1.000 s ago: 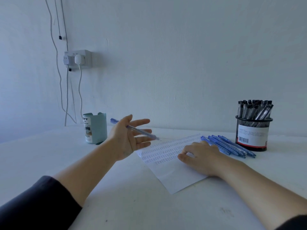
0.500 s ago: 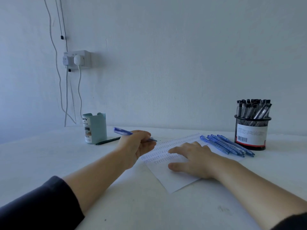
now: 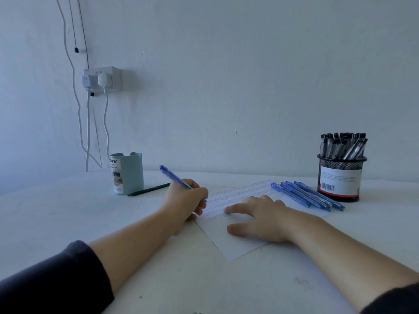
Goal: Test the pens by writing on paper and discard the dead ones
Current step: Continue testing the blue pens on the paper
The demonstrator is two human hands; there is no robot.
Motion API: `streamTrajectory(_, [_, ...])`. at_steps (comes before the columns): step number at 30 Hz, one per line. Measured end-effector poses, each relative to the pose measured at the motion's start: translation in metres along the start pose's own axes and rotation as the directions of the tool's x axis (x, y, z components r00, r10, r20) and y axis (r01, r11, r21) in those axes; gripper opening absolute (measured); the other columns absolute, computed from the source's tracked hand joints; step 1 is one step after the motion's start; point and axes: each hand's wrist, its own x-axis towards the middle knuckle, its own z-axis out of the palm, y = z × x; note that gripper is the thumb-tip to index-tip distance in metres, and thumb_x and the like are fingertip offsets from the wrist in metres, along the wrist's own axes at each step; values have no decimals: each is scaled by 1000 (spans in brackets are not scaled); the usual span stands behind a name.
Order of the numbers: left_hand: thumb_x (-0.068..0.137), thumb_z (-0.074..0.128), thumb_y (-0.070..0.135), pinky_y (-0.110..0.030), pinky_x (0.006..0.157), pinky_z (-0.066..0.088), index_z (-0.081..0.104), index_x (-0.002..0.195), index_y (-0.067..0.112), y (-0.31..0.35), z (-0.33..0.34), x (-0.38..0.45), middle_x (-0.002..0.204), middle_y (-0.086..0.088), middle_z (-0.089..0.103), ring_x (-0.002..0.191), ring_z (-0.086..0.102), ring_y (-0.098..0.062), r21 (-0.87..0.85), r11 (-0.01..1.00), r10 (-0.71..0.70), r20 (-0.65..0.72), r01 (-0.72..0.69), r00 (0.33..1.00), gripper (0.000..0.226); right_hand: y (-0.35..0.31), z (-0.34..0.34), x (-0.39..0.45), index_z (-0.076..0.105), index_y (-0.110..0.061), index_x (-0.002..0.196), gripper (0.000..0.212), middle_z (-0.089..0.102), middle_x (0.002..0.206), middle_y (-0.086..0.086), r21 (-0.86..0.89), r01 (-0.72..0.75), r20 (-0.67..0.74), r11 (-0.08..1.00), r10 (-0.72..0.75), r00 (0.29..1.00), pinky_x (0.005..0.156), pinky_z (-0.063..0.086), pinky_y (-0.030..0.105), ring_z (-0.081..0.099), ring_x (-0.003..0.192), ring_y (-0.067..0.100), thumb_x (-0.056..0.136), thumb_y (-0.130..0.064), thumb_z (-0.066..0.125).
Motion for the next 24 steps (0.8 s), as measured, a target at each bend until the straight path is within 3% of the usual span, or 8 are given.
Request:
streamTrajectory(4, [74,57,1,-17,40,28,54,65,6,-1,1,0,49,-6,59,35,36,-12,107,994,10,13,-12,1000,10,1,1,1,31,-62,134,56,29,150,-10,21,-11,7,1000,10,1000,114,13,47,15,141,22,80,-74,41])
streamTrajectory(10, [72,59,6,-14,42,35,55,57,7,-5,6,1,48,-7,56,35,40,-9,293,953,90,-15,-81,996,15,-1,0,-1,34,-59,134,53,29,150,-10,36,3,3,999,-3,1000,115,8,46,13,142,18,83,-70,42])
streamTrajectory(14, [71,59,5,-18,49,41,55,58,7,-7,6,3,49,-8,55,41,46,-14,321,942,105,-9,-97,994,14,-1,-1,-2,33,-59,135,54,26,153,-9,47,-6,16,999,5,1000,116,7,47,10,144,20,84,-70,43])
streamTrajectory(24, [72,59,6,-14,43,36,56,56,8,-8,7,4,43,-2,53,35,44,-9,378,917,135,10,-129,991,17,-4,-3,-5,33,-59,135,53,25,154,-8,48,-10,26,999,9,1000,116,8,48,9,144,20,84,-70,43])
